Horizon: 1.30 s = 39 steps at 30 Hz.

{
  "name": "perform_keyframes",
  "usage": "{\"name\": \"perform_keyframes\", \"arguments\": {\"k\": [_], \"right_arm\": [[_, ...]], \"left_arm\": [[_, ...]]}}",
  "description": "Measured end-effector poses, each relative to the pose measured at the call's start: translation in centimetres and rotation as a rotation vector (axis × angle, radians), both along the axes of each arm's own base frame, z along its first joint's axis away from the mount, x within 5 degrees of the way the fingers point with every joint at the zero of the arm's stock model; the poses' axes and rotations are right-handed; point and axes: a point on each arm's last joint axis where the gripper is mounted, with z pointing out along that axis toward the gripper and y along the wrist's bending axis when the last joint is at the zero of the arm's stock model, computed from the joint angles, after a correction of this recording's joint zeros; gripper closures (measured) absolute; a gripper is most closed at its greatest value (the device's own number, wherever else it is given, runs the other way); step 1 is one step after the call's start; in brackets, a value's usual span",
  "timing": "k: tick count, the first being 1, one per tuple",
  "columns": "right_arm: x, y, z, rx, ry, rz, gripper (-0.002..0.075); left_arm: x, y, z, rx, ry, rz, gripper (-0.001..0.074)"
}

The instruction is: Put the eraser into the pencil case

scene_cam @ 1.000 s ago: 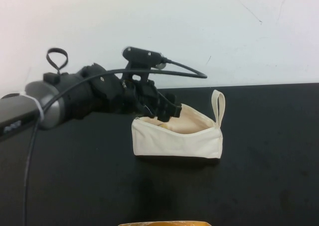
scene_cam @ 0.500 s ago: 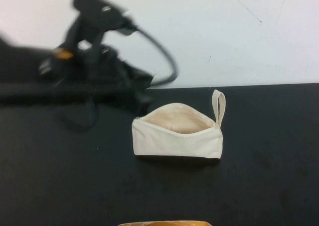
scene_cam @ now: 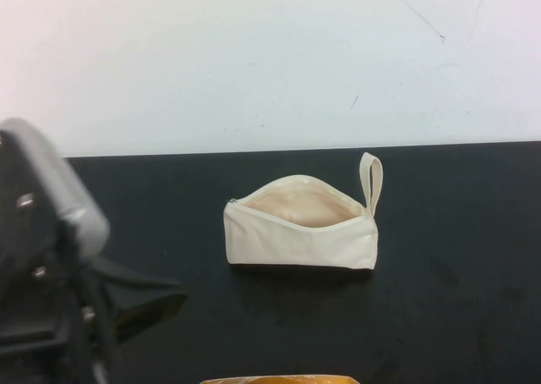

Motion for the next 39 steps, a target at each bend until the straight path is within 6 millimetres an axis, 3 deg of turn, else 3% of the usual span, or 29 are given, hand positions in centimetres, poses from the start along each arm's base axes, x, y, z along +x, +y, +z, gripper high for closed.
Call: {"name": "perform_keyframes", "arguments": {"k": [9,15,28,35,39], "right_arm": [[0.0,0.0,0.0,0.000,0.000,0.000,0.0727],[0.0,0.0,0.0,0.000,0.000,0.000,0.0727],[0.0,0.0,0.0,0.000,0.000,0.000,0.0727],[0.0,0.0,0.0,0.000,0.000,0.000,0.0727],[0.0,0.0,0.0,0.000,0.000,0.000,0.0727]], "left_arm": [[-3.1,3.9,1.0,0.078,-0.086,0.236,0.0736],[-4.4,6.7,-0.9,-0.026,-0.182,0.527,0.0736],[-7.0,9.8,-12.2,-0.270,-0.396,0.913,0.0736],[-7.3,10.3,-17.2,-0.191,-0.369,0.993,0.0736],[-7.3,10.2,-18.5,-0.159,-0.304,0.995,0.0736]]}}
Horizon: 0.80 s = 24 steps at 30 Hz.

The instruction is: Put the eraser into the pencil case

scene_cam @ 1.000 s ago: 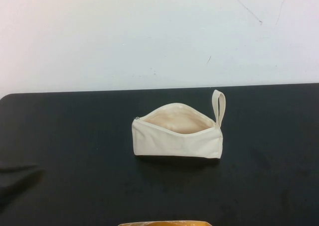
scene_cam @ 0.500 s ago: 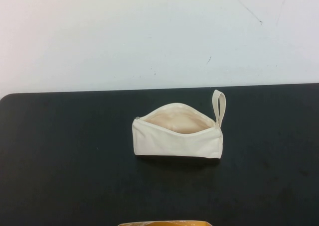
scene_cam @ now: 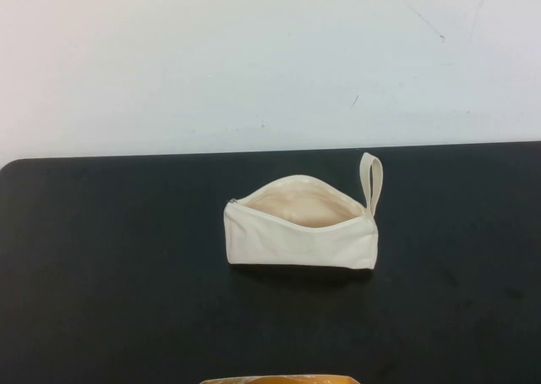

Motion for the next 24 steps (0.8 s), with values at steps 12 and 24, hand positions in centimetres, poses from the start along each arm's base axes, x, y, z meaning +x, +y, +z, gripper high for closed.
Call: {"name": "perform_keyframes", "arguments": {"k": [12,24], "right_arm": [[0.00,0.00,0.00,0.000,0.000,0.000,0.0727],[0.00,0.00,0.00,0.000,0.000,0.000,0.0727]], "left_arm": [[-0.07,-0.15,-0.21,-0.046,0.027,-0.005,0.0736],[-0.07,-0.15,-0.21,-0.046,0.027,-0.005,0.0736]]}}
